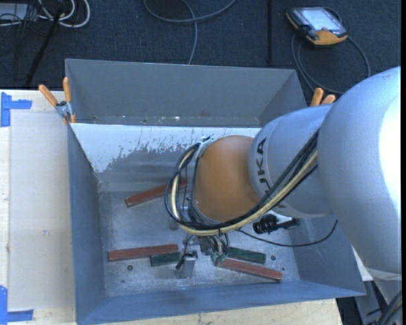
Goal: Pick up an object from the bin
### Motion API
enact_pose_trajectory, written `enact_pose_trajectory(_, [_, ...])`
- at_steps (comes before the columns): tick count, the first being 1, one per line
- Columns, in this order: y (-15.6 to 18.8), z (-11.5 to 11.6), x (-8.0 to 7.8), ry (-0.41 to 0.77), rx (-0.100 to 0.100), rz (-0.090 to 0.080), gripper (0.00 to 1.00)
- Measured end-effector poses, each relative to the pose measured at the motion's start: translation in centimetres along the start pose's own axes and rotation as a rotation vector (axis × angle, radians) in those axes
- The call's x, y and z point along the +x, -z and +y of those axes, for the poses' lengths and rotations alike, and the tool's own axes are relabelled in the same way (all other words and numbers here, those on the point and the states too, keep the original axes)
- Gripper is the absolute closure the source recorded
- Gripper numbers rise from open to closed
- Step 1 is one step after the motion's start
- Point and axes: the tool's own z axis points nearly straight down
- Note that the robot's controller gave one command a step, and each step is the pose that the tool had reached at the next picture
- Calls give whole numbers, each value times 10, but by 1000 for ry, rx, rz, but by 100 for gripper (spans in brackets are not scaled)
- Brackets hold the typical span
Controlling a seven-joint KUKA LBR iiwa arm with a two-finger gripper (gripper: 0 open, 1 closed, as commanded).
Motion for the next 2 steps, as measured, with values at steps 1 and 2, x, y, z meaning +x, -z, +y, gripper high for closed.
enact_pose_trajectory(1, [0,0,0,-2,0,0,100])
enact_pose_trajectory(2, [0,-1,0,-3,0,0,0])
